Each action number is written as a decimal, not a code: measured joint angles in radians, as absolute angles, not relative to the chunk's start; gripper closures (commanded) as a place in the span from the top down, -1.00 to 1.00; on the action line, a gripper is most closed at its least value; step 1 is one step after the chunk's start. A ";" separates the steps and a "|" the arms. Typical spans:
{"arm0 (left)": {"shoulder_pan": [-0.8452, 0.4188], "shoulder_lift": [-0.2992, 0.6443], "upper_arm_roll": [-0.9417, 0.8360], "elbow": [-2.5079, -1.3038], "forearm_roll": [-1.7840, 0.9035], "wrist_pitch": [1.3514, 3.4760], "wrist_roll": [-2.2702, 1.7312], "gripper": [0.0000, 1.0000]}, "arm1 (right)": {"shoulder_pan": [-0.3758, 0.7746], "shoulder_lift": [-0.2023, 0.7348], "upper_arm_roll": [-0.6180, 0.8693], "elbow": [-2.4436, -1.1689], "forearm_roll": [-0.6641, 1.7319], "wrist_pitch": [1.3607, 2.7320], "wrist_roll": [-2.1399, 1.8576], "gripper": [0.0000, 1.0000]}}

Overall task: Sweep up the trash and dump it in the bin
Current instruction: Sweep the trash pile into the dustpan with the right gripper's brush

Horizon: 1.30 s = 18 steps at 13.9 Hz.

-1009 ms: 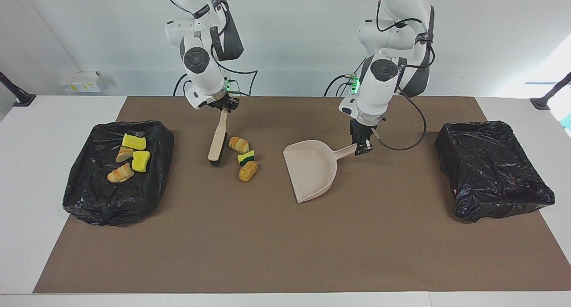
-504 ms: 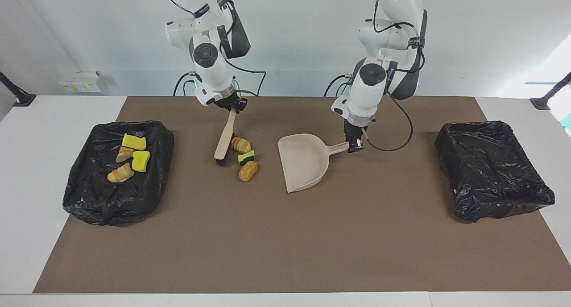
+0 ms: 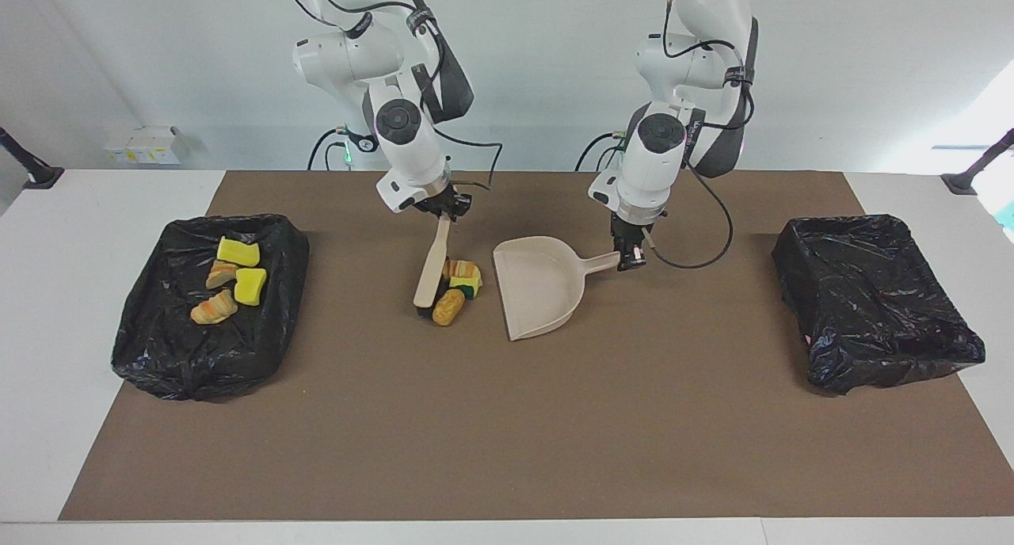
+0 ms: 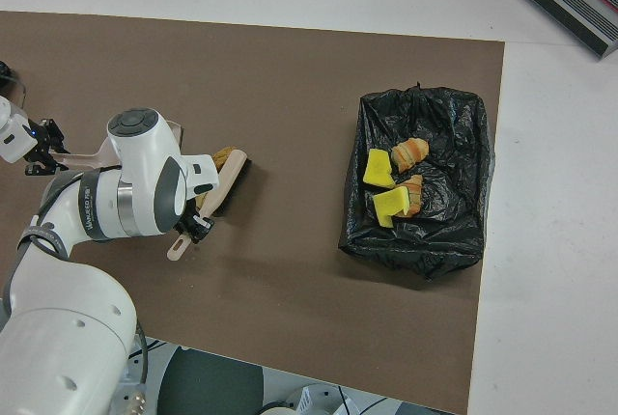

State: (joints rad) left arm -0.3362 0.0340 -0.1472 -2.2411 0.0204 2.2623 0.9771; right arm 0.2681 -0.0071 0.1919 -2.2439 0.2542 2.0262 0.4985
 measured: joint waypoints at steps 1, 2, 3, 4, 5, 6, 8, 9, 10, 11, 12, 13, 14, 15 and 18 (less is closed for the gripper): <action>-0.336 0.034 -0.147 -2.242 0.020 2.262 0.975 -1.00 | 0.285 0.027 0.192 -2.208 0.254 2.026 0.489 -1.00; -0.336 0.034 -0.147 -2.243 0.020 2.262 0.974 -1.00 | 0.302 0.054 0.192 -2.183 0.254 2.027 0.468 -1.00; -0.336 0.034 -0.147 -2.244 0.020 2.262 0.972 -1.00 | 0.318 0.070 0.192 -2.168 0.254 2.028 0.445 -1.00; -0.336 0.034 -0.147 -2.245 0.020 2.262 0.971 -1.00 | 0.334 0.078 0.192 -2.162 0.254 2.036 0.425 -1.00; -0.336 0.033 -0.146 -2.246 0.020 2.262 0.971 -1.00 | 0.350 0.080 0.192 -2.160 0.254 2.050 0.406 -1.00; -0.336 0.033 -0.146 -2.246 0.020 2.262 0.971 -1.00 | 0.369 0.080 0.192 -2.160 0.259 2.067 0.394 -1.00; -0.336 0.031 -0.145 -2.248 0.020 2.262 0.970 -1.00 | 0.414 0.080 0.193 -2.159 0.335 2.123 0.375 -1.00; -0.336 0.031 -0.145 -2.249 0.020 2.262 0.969 -1.00 | 0.433 0.080 0.195 -2.154 0.383 2.144 0.360 -1.00; -0.336 0.030 -0.145 -2.249 0.020 2.262 0.968 -1.00 | 0.452 0.080 0.195 -2.146 0.421 2.155 0.355 -1.00; -0.336 0.030 -0.145 -2.249 0.020 2.262 0.967 -1.00 | 0.467 0.081 0.197 -2.138 0.451 2.162 0.355 -1.00; -0.336 0.031 -0.145 -2.251 0.020 2.262 0.964 -1.00 | 0.478 0.082 0.197 -2.129 0.469 2.162 0.355 -1.00; -0.336 0.031 -0.145 -2.253 0.020 2.261 0.955 -1.00 | 0.482 0.082 0.198 -2.119 0.480 2.157 0.355 -1.00; -0.336 0.031 -0.145 -2.255 0.020 2.257 0.933 -1.00 | 0.480 0.082 0.196 -2.106 0.485 2.132 0.355 -1.00; -0.336 0.031 -0.146 -2.257 0.019 2.252 0.905 -1.00 | 0.478 0.079 0.189 -2.090 0.485 2.087 0.355 -1.00; -0.334 0.026 -0.143 -2.257 0.019 2.246 0.860 -1.00 | 0.443 0.059 0.164 -2.052 0.473 1.951 0.354 -1.00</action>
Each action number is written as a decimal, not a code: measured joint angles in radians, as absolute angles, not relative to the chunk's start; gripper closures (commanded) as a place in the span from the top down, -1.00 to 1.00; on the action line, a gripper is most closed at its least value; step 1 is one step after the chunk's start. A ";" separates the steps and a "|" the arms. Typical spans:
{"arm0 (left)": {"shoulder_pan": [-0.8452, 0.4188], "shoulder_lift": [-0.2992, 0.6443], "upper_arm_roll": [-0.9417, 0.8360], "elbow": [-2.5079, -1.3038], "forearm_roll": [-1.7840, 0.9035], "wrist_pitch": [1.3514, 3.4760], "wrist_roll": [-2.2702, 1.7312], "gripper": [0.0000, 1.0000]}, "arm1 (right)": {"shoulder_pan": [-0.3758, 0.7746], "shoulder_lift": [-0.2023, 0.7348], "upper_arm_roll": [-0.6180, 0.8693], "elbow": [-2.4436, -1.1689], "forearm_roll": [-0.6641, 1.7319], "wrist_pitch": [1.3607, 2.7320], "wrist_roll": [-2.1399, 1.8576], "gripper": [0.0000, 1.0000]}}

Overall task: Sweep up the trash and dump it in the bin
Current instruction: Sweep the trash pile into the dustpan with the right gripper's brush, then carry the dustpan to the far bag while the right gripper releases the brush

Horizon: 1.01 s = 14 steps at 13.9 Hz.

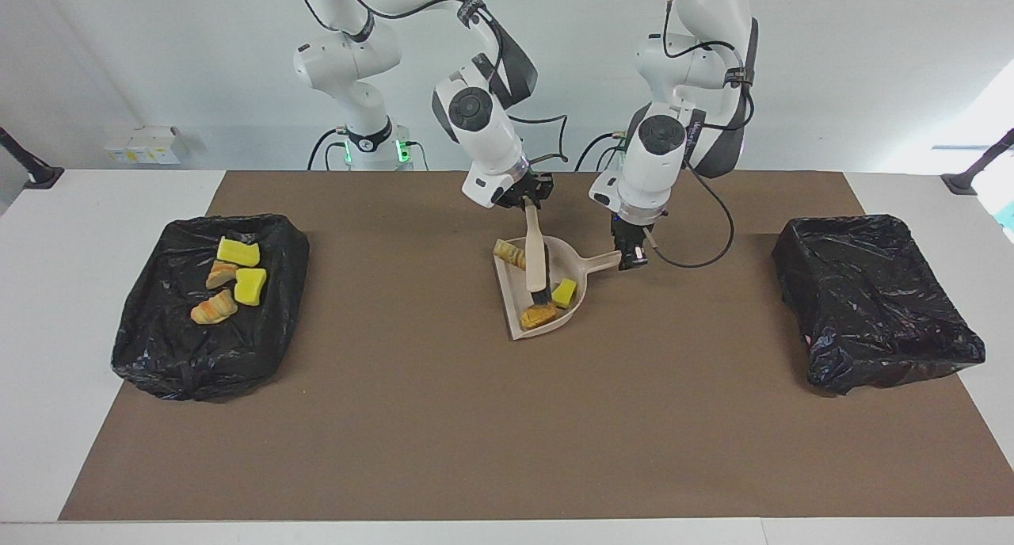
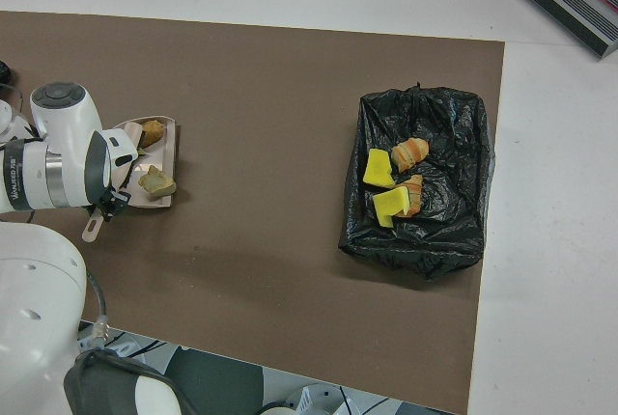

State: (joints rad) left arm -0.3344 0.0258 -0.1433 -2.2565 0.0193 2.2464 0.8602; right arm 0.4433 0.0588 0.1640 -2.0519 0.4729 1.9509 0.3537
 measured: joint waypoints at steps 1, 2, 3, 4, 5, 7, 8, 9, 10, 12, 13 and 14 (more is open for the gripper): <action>-0.332 0.022 -0.140 -2.256 0.019 2.246 0.855 -1.00 | 0.425 0.048 0.161 -2.046 0.445 1.910 0.353 -1.00; -0.328 0.019 -0.137 -2.257 0.019 2.245 0.852 -1.00 | 0.411 0.038 0.160 -2.044 0.404 1.874 0.353 -1.00; -0.324 0.016 -0.136 -2.257 0.017 2.243 0.852 -1.00 | 0.403 0.031 0.159 -2.043 0.361 1.842 0.359 -1.00; -0.321 0.014 -0.134 -2.257 0.017 2.242 0.852 -1.00 | 0.400 0.027 0.159 -2.043 0.323 1.822 0.373 -1.00; -0.317 0.012 -0.130 -2.256 0.016 2.240 0.850 -1.00 | 0.401 0.024 0.160 -2.043 0.290 1.811 0.390 -1.00; -0.288 -0.006 -0.127 -2.255 0.004 2.212 0.850 -1.00 | 0.400 0.020 0.162 -2.051 0.267 1.807 0.397 -1.00; -0.269 -0.024 -0.126 -2.253 -0.010 2.189 0.850 -1.00 | 0.397 0.015 0.161 -2.066 0.261 1.808 0.397 -1.00; -0.246 -0.045 -0.125 -2.252 -0.024 2.173 0.852 -1.00 | 0.393 0.006 0.161 -2.088 0.256 1.810 0.397 -1.00; -0.221 -0.067 -0.123 -2.250 -0.039 2.163 0.862 -1.00 | 0.389 -0.008 0.161 -2.115 0.254 1.816 0.397 -1.00; -0.173 -0.102 -0.121 -2.246 -0.066 2.142 0.892 -1.00 | 0.389 -0.034 0.165 -2.151 0.254 1.829 0.397 -1.00; -0.158 -0.113 -0.120 -2.246 -0.070 2.131 0.903 -1.00 | 0.399 -0.042 0.168 -2.159 0.254 1.835 0.401 -1.00; -0.149 -0.120 -0.120 -2.246 -0.072 2.122 0.906 -1.00 | 0.424 -0.046 0.170 -2.170 0.254 1.856 0.423 -1.00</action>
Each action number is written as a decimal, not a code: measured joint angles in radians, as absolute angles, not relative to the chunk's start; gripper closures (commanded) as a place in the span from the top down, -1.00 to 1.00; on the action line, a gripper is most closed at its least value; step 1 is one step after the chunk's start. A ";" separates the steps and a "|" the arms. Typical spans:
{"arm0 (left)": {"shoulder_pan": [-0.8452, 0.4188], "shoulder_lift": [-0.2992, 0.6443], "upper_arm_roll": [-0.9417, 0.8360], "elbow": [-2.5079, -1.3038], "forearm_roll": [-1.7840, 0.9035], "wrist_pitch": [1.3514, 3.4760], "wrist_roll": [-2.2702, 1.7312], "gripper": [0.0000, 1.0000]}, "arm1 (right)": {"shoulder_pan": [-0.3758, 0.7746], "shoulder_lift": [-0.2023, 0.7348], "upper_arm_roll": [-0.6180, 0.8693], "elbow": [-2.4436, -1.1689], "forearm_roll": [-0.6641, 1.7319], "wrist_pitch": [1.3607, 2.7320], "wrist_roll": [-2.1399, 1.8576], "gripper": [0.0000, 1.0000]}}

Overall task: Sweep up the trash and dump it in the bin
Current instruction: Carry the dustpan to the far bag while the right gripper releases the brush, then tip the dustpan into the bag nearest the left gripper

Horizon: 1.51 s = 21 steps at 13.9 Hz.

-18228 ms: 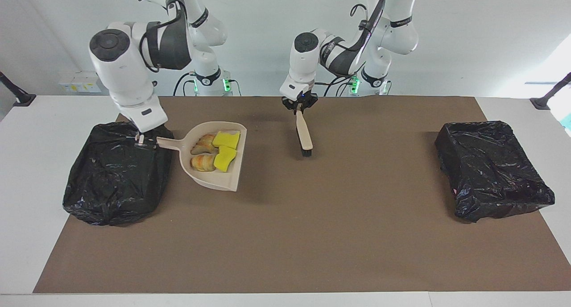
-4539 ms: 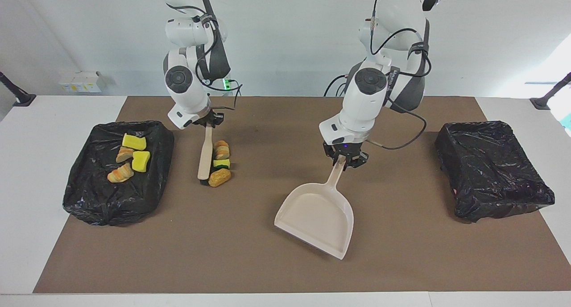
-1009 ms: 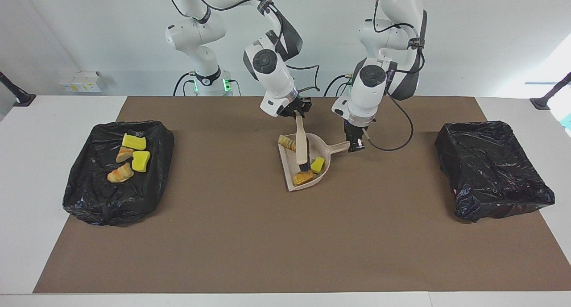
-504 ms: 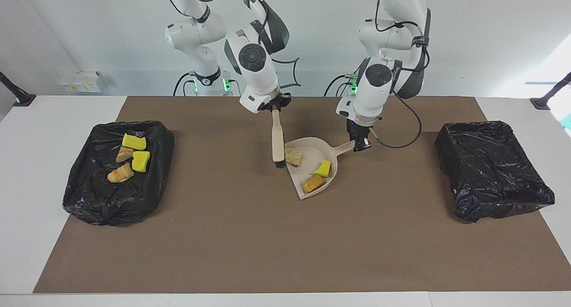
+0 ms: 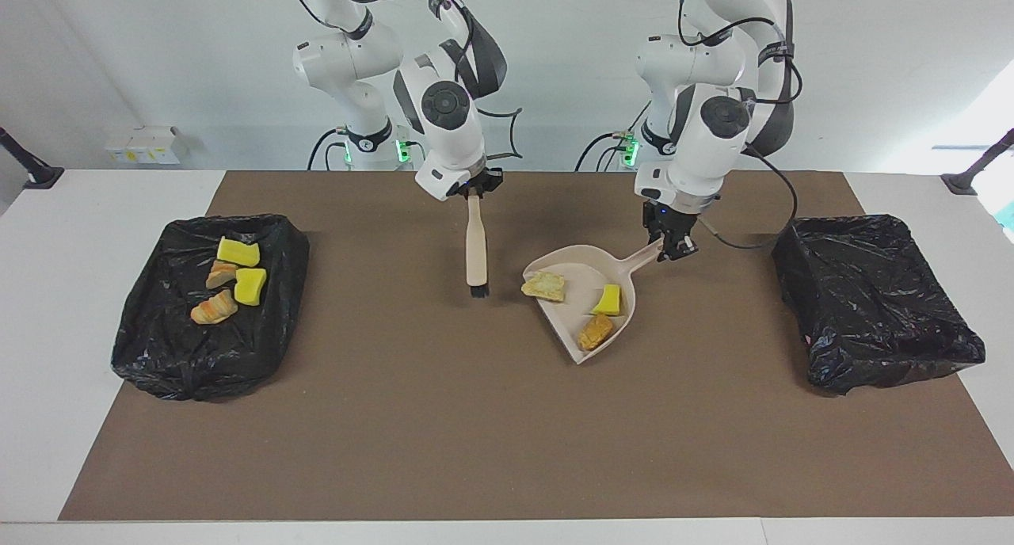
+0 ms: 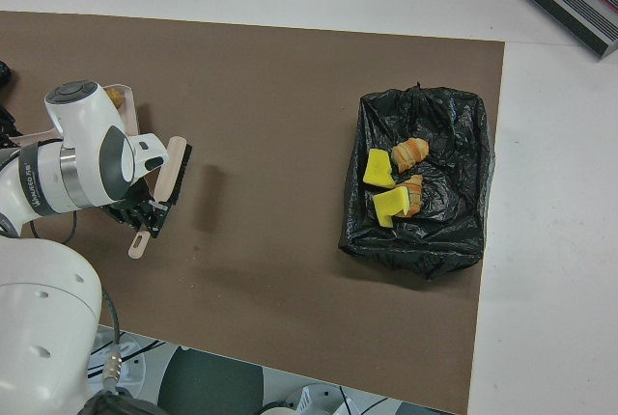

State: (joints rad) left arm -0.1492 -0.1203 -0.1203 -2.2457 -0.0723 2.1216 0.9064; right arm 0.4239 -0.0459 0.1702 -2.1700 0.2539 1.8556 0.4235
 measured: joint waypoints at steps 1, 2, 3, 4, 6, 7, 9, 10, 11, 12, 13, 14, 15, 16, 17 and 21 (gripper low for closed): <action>-0.143 -0.123 -0.120 -2.246 -0.076 2.120 0.906 -1.00 | 0.458 -0.046 0.174 -2.185 0.254 1.887 0.460 -1.00; -0.133 -0.123 -0.120 -2.246 -0.085 2.120 0.909 -1.00 | 0.496 -0.046 0.176 -2.203 0.254 1.919 0.499 -1.00; -0.118 -0.124 -0.121 -2.244 -0.101 2.120 0.922 -1.00 | 0.536 -0.046 0.178 -2.219 0.254 1.946 0.538 -1.00; -0.097 -0.126 -0.120 -2.241 -0.116 2.117 0.939 -1.00 | 0.575 -0.046 0.179 -2.233 0.254 1.973 0.576 -1.00; -0.035 -0.137 -0.119 -2.221 -0.149 2.081 0.995 -1.00 | 0.641 -0.043 0.182 -2.255 0.254 2.020 0.643 -1.00; 0.008 -0.145 -0.118 -2.203 -0.168 2.043 1.039 -1.00 | 0.671 -0.037 0.183 -2.264 0.254 2.047 0.677 -1.00; 0.112 -0.158 -0.115 -2.141 -0.198 1.937 1.144 -1.00 | 0.716 -0.017 0.183 -2.273 0.254 2.091 0.723 -1.00; 0.163 -0.159 -0.113 -2.105 -0.204 1.885 1.197 -1.00 | 0.725 -0.009 0.183 -2.275 0.254 2.099 0.726 -1.00; 0.213 -0.159 -0.111 -2.070 -0.206 1.834 1.251 -1.00 | 0.732 -0.001 0.183 -2.277 0.254 2.100 0.726 -1.00; 0.259 -0.157 -0.109 -2.042 -0.208 1.790 1.298 -1.00 | 0.736 0.006 0.183 -2.281 0.254 2.101 0.726 -1.00; 0.306 -0.152 -0.108 -2.013 -0.209 1.747 1.342 -1.00 | 0.739 0.012 0.183 -2.284 0.254 2.103 0.726 -0.85; 0.352 -0.140 -0.108 -1.979 -0.209 1.702 1.385 -1.00 | 0.740 0.016 0.183 -2.286 0.254 2.104 0.726 -0.64; 0.394 -0.121 -0.107 -1.938 -0.209 1.658 1.423 -1.00 | 0.740 0.018 0.182 -2.287 0.254 2.105 0.726 -0.30; 0.434 -0.094 -0.107 -1.887 -0.208 1.611 1.457 -1.00 | 0.740 0.019 0.180 -2.287 0.254 2.105 0.726 -0.09; 0.470 -0.060 -0.107 -1.827 -0.203 1.566 1.483 -1.00 | 0.740 0.019 0.179 -2.287 0.254 2.105 0.726 0.53; 0.565 0.059 -0.106 -1.634 -0.130 1.466 1.564 -1.00 | 0.739 0.020 0.176 -2.283 0.254 2.104 0.726 1.00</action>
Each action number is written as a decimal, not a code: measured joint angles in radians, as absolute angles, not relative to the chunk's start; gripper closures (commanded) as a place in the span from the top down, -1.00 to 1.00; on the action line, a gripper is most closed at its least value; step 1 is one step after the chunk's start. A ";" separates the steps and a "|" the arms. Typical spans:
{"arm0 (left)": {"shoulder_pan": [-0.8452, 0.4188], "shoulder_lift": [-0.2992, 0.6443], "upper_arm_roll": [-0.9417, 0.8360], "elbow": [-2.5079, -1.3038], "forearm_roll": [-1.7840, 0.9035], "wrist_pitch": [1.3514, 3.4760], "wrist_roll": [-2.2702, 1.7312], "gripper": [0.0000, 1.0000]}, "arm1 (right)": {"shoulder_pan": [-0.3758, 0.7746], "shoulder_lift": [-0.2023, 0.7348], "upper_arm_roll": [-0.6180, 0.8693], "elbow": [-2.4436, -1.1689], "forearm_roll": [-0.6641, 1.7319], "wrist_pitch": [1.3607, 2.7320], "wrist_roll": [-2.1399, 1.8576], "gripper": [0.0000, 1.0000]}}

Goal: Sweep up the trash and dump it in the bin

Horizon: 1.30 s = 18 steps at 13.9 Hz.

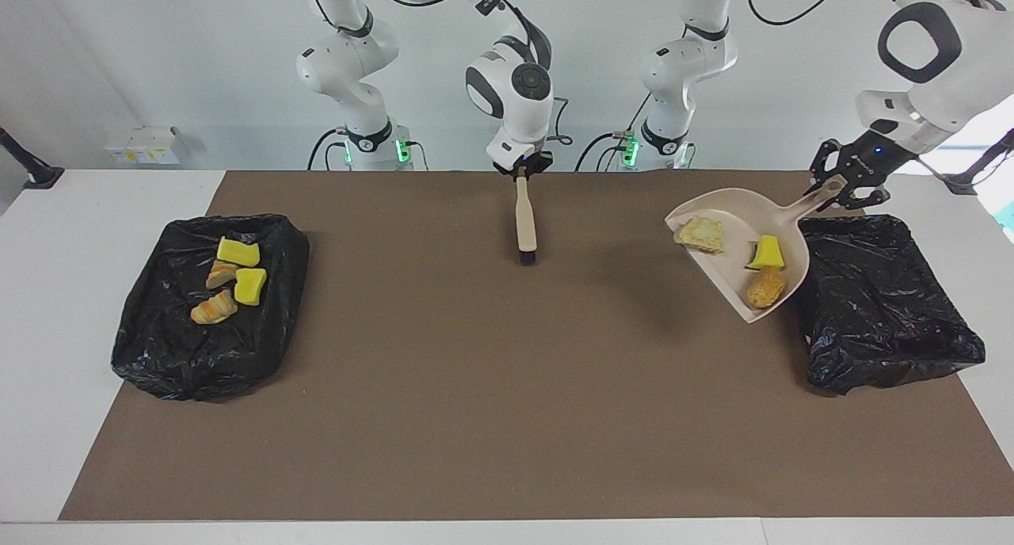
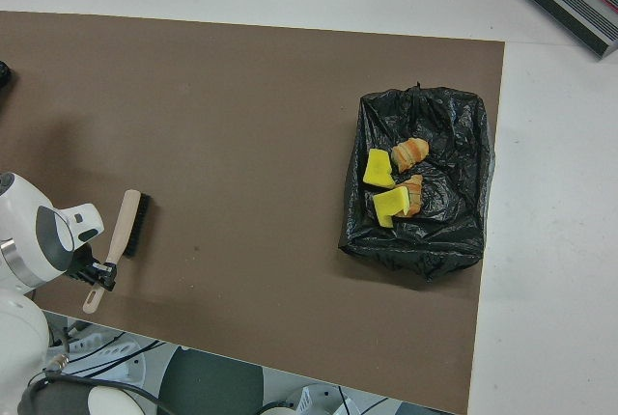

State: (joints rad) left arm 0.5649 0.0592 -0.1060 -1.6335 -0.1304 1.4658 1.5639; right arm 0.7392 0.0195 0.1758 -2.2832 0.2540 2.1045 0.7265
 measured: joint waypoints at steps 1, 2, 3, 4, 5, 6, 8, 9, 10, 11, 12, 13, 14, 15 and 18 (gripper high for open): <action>0.591 0.079 -0.106 -1.606 -0.111 1.456 1.581 -1.00 | 0.739 0.020 0.174 -2.277 0.254 2.102 0.726 1.00; 0.619 0.096 -0.105 -1.583 -0.094 1.453 1.596 -1.00 | 0.737 0.020 0.172 -2.266 0.253 2.092 0.726 1.00; 0.647 0.112 -0.104 -1.555 -0.071 1.452 1.606 -1.00 | 0.730 0.019 0.171 -2.245 0.244 2.067 0.726 1.00; 0.675 0.131 -0.104 -1.521 -0.041 1.448 1.617 -1.00 | 0.714 0.019 0.170 -2.214 0.225 2.029 0.726 1.00; 0.697 0.145 -0.103 -1.493 -0.018 1.439 1.628 -1.00 | 0.694 0.018 0.169 -2.179 0.201 1.982 0.724 1.00; 0.717 0.154 -0.103 -1.473 -0.004 1.437 1.632 -1.00 | 0.667 0.017 0.168 -2.138 0.178 1.925 0.711 1.00; 0.742 0.163 -0.102 -1.450 0.048 1.450 1.634 -1.00 | 0.602 0.010 0.166 -2.046 0.151 1.809 0.632 1.00; 0.744 0.165 -0.102 -1.445 0.073 1.474 1.634 -1.00 | 0.571 0.006 0.165 -2.006 0.133 1.758 0.584 1.00; 0.744 0.166 -0.102 -1.443 0.098 1.512 1.634 -1.00 | 0.542 0.004 0.163 -1.964 0.109 1.705 0.535 1.00; 0.744 0.166 -0.103 -1.442 0.121 1.555 1.634 -1.00 | 0.520 0.003 0.162 -1.928 0.083 1.662 0.495 1.00; 0.744 0.167 -0.104 -1.442 0.149 1.613 1.634 -1.00 | 0.502 0.002 0.161 -1.894 0.061 1.628 0.461 1.00; 0.743 0.169 -0.105 -1.442 0.171 1.663 1.634 -1.00 | 0.487 0.002 0.161 -1.867 0.043 1.608 0.436 1.00; 0.741 0.170 -0.108 -1.443 0.191 1.705 1.634 -1.00 | 0.470 0.002 0.160 -1.843 0.030 1.597 0.413 1.00; 0.739 0.173 -0.113 -1.445 0.209 1.740 1.634 -1.00 | 0.451 0.001 0.160 -1.819 0.017 1.584 0.387 1.00; 0.701 0.182 -0.128 -1.469 0.316 1.810 1.635 -1.00 | 0.374 0.000 0.158 -1.747 -0.027 1.541 0.281 1.00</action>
